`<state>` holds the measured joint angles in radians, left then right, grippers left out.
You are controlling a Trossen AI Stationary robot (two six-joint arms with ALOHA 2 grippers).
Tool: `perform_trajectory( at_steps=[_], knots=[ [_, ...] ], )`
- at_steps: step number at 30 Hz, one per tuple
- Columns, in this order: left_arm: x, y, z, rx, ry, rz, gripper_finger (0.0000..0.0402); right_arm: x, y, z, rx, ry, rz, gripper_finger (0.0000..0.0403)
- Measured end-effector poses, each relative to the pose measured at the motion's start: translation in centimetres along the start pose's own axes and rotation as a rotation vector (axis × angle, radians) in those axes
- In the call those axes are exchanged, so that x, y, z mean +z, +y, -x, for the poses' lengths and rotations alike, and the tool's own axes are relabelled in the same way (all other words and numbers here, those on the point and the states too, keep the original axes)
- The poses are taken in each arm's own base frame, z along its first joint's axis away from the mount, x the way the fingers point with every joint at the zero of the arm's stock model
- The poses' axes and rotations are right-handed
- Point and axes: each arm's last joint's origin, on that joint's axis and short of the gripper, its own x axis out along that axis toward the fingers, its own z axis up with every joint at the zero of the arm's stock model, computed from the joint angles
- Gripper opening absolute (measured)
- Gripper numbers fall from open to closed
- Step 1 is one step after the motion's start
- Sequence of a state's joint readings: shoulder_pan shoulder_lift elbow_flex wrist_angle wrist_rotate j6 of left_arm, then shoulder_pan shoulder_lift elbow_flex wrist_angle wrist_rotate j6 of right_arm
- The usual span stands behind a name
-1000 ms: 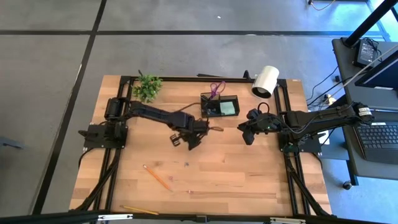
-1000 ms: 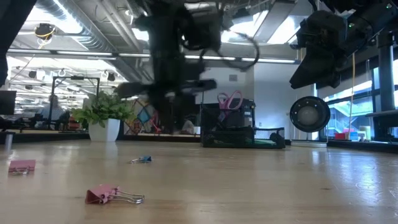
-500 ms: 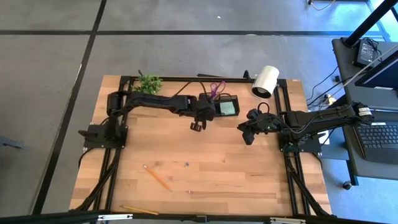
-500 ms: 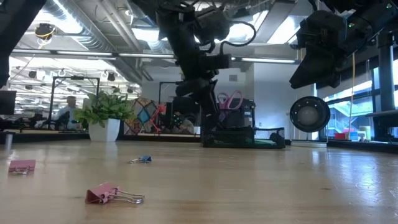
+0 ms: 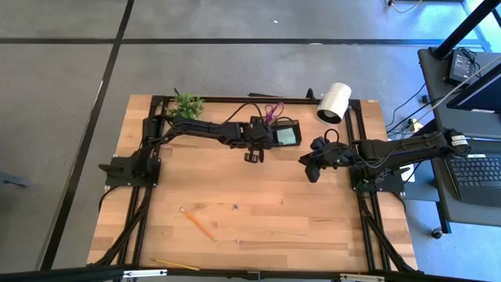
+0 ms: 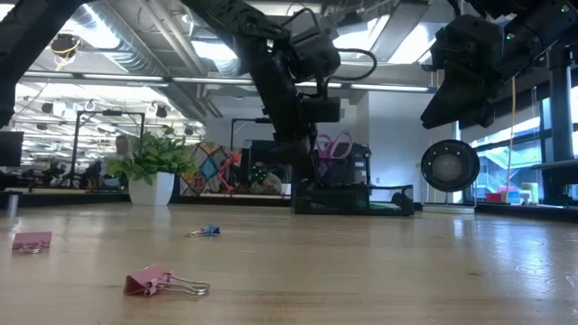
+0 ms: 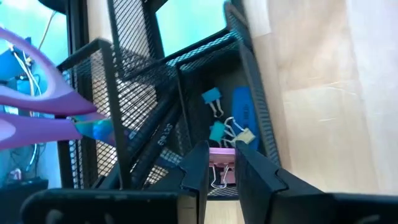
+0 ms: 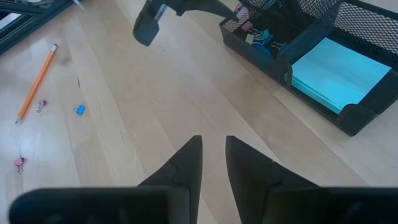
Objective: Pick and place office supplies into organizer
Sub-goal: Put the pink binder clip into the black desk organizer
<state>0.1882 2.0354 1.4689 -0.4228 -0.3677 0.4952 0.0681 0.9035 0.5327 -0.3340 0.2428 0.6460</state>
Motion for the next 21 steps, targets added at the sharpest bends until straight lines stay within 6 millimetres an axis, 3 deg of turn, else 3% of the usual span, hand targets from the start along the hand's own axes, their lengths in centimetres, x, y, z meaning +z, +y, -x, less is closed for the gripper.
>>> perform_trajectory(
  at_steps=[21],
  knots=[
    [-0.06,0.25,-0.08,0.024,0.007,0.018,0.0066,0.00,-0.01,0.00,-0.001,0.000,0.004,0.0076]
  ],
)
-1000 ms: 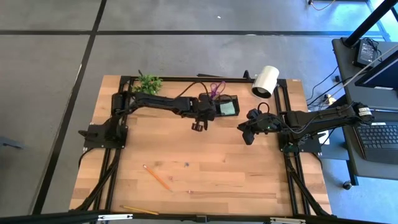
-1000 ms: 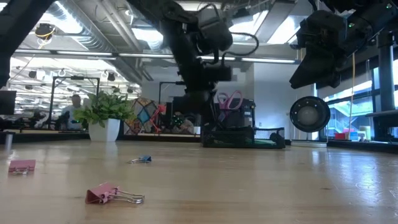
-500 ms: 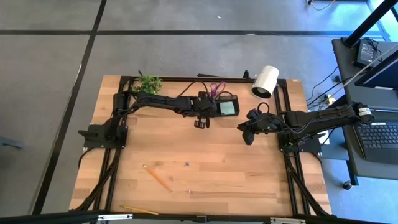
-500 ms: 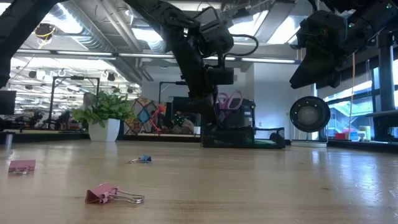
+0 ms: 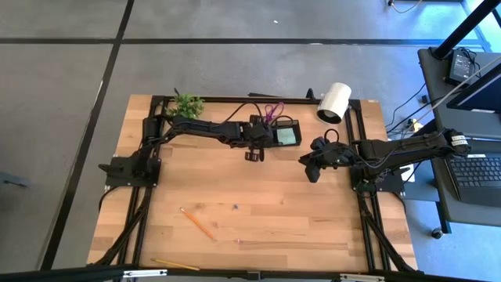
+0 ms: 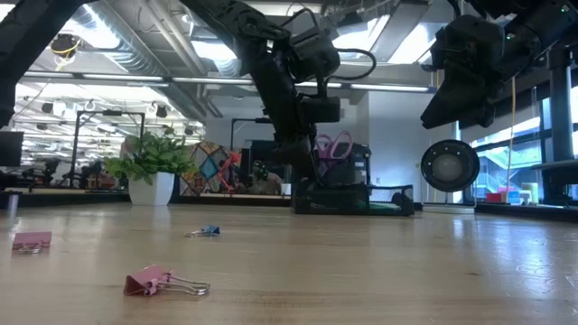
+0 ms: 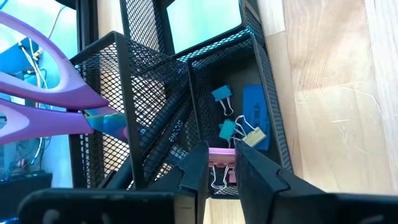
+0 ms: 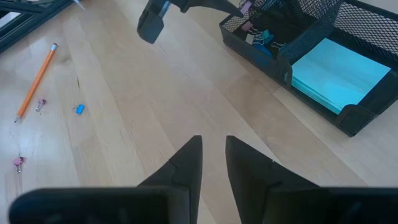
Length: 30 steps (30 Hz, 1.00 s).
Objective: Pick and place office supplies into organizer
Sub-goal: Put the pink binder clip into the black desk organizer, then put the blue binder clip into the black desk organizer
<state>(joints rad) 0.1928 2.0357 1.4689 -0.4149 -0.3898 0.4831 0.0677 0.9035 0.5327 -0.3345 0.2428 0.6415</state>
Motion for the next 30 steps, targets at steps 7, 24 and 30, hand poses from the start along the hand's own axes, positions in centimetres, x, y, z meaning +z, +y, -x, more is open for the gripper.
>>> perform_trajectory(
  at_steps=[7,24,30],
  knots=[
    [0.0,0.0,0.0,0.009,0.004,0.013,0.0098,0.0,0.0,0.0,0.000,0.000,-0.001,0.0076],
    [0.8,-2.3,5.3,-0.203,-0.030,0.011,0.0107,0.0,0.0,0.0,-0.001,0.002,-0.002,0.0076],
    [0.2,-2.6,9.7,-0.322,0.052,0.478,0.0109,0.0,0.0,0.0,0.000,0.000,-0.005,0.0076]
  ],
)
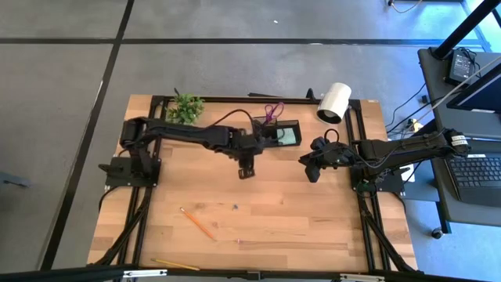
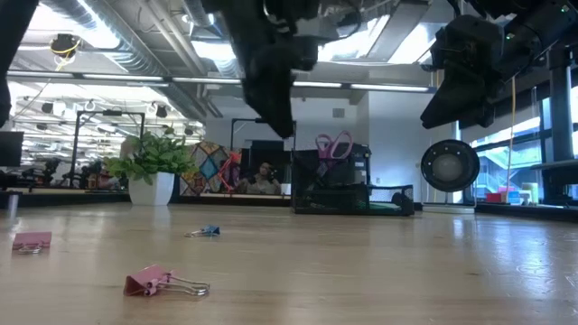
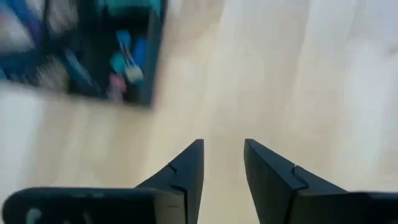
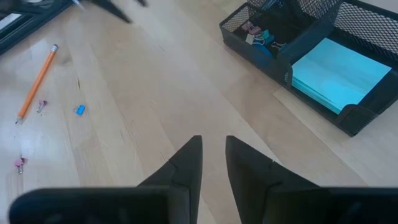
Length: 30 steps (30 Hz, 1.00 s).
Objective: Pick and place office supplies into organizer
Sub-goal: Put the blue binder clip into the black desk organizer
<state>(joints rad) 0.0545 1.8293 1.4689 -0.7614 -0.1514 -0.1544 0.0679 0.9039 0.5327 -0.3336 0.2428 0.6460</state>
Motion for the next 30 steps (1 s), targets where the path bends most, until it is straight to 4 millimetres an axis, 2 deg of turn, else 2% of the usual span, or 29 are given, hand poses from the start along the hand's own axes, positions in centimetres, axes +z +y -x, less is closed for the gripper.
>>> perform_trajectory(
  at_steps=[2,7,17,24,30],
  knots=[
    [-0.4,-0.7,0.7,-0.032,0.027,0.120,0.0110,0.0,0.0,0.0,0.001,-0.001,0.000,0.0076],
    [-1.4,-3.3,1.4,-0.095,0.085,0.283,0.0114,0.0,0.0,0.0,0.002,-0.002,-0.003,0.0076],
    [-3.3,-8.9,-0.5,-0.133,0.194,0.381,0.0137,0.0,0.0,0.0,0.002,-0.002,-0.005,0.0076],
    [-5.4,-13.0,-1.5,-0.114,0.249,0.372,0.0161,0.1,0.0,0.0,0.004,-0.006,-0.007,0.0076],
    [-6.9,-15.1,-2.5,-0.053,0.266,0.398,0.0161,0.1,0.0,0.0,0.005,-0.006,-0.033,0.0076]
  ],
)
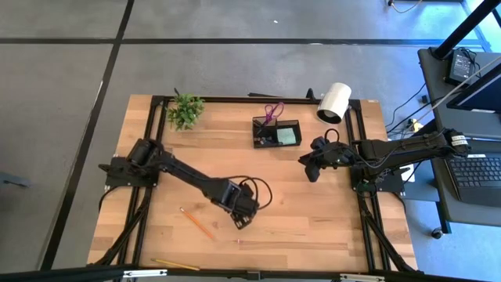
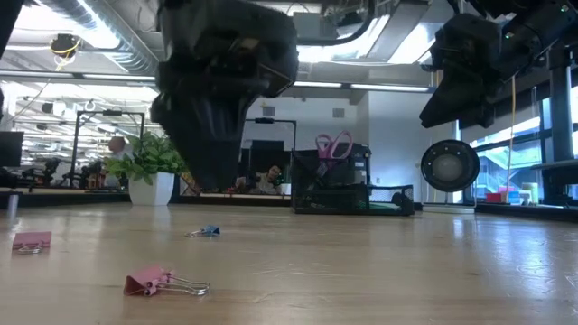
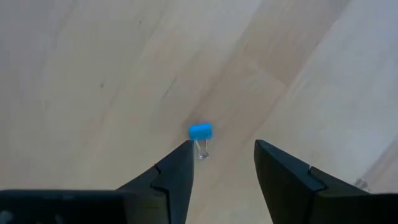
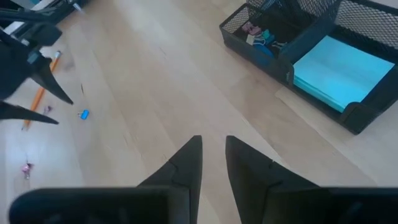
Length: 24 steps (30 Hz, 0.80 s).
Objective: Pick and place office supplies into organizer
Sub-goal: Put the blue binder clip into the black desk organizer
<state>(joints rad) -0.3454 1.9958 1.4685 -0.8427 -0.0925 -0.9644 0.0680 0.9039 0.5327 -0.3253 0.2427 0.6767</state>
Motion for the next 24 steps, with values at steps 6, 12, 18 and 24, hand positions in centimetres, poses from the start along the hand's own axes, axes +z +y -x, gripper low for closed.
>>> perform_trajectory(
  at_steps=[6,12,18,24],
  knots=[
    [-0.2,-0.1,-0.9,0.036,-0.007,0.081,0.0161,0.0,0.0,0.0,0.001,-0.001,-0.029,0.0076],
    [-0.1,0.0,-1.6,0.058,-0.007,0.091,0.0161,0.0,0.0,0.0,0.003,-0.003,-0.030,0.0076],
    [0.1,0.3,-2.6,0.079,0.014,0.107,0.0161,0.0,0.0,0.0,0.003,-0.003,-0.029,0.0076],
    [0.5,0.5,-3.9,0.082,0.070,0.140,0.0159,0.0,0.0,0.0,0.004,-0.005,-0.027,0.0076]
  ],
)
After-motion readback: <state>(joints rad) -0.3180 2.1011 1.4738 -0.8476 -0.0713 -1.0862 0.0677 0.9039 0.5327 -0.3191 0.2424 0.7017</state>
